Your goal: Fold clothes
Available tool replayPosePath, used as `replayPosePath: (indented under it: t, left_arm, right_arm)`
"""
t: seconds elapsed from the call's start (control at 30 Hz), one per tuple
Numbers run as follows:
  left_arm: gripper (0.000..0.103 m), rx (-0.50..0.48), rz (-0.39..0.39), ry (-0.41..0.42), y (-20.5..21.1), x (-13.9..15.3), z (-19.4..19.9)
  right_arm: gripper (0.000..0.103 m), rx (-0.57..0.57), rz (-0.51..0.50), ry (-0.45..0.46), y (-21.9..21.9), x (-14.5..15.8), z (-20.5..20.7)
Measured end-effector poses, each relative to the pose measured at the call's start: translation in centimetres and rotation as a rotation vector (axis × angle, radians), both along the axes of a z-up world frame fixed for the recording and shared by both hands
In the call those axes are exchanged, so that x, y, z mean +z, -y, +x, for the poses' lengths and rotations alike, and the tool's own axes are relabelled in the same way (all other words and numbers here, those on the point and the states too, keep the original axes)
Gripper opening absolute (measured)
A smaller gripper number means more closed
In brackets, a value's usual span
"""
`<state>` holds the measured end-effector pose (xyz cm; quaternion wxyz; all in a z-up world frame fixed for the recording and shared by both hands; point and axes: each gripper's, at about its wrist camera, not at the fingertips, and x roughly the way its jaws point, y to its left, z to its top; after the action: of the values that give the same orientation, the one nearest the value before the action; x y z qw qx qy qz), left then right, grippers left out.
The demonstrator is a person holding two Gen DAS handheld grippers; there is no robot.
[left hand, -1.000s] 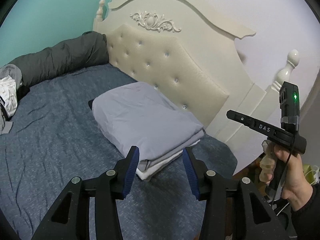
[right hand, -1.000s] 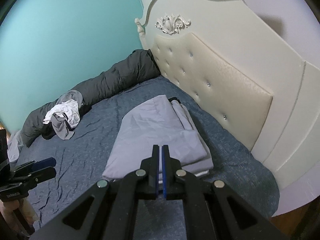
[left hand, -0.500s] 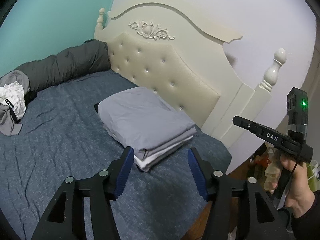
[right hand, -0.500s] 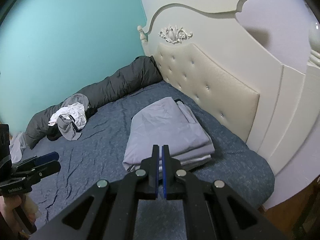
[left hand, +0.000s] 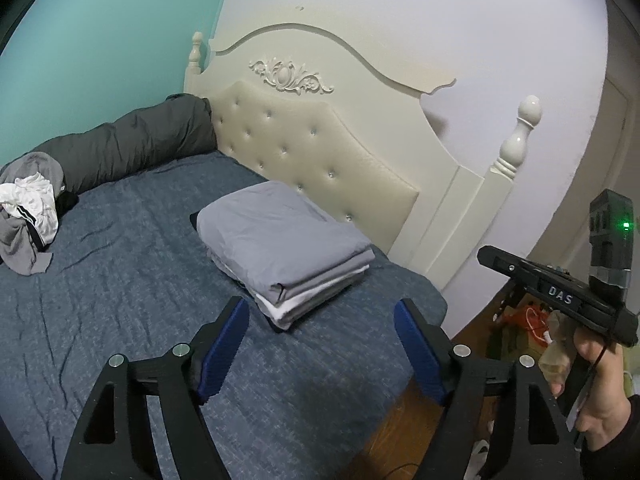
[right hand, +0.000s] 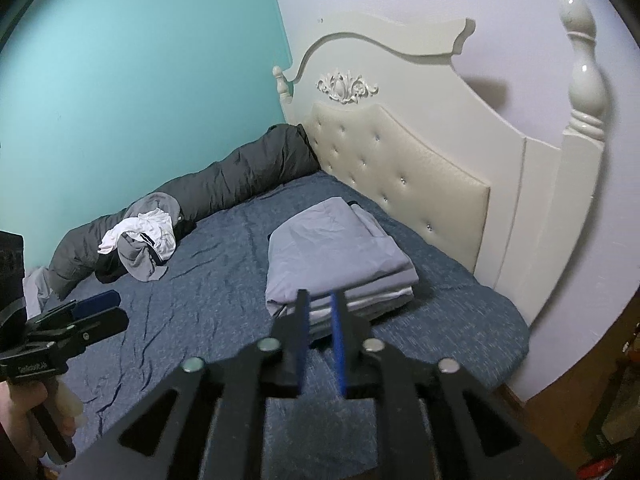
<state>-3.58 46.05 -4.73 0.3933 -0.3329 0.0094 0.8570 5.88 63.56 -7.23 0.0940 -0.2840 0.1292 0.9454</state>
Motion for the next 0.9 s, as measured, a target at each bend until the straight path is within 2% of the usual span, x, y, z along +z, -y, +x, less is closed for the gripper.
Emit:
replayPosePath:
  t: [0.07, 0.27, 0.63, 0.9]
  left_arm:
    - [0.081, 0.003, -0.002, -0.003, 0.5, 0.0, 0.5]
    - [0.085, 0.001, -0.002, 0.001, 1.9, -0.5, 1.4]
    - [0.095, -0.012, 0.001, -0.018, 4.3, -0.3, 3.4]
    - [0.099, -0.040, 0.008, -0.033, 5.2, 0.0, 5.1]
  right_arm:
    - [0.028, -0.002, 0.005, -0.004, 0.6, 0.2, 0.8]
    - [0.036, -0.006, -0.005, -0.010, 2.4, 0.5, 2.9]
    - [0.039, -0.028, -0.016, -0.025, 5.1, 0.5, 6.3]
    - [0.051, -0.043, 0.002, -0.036, 6.7, 0.4, 7.8]
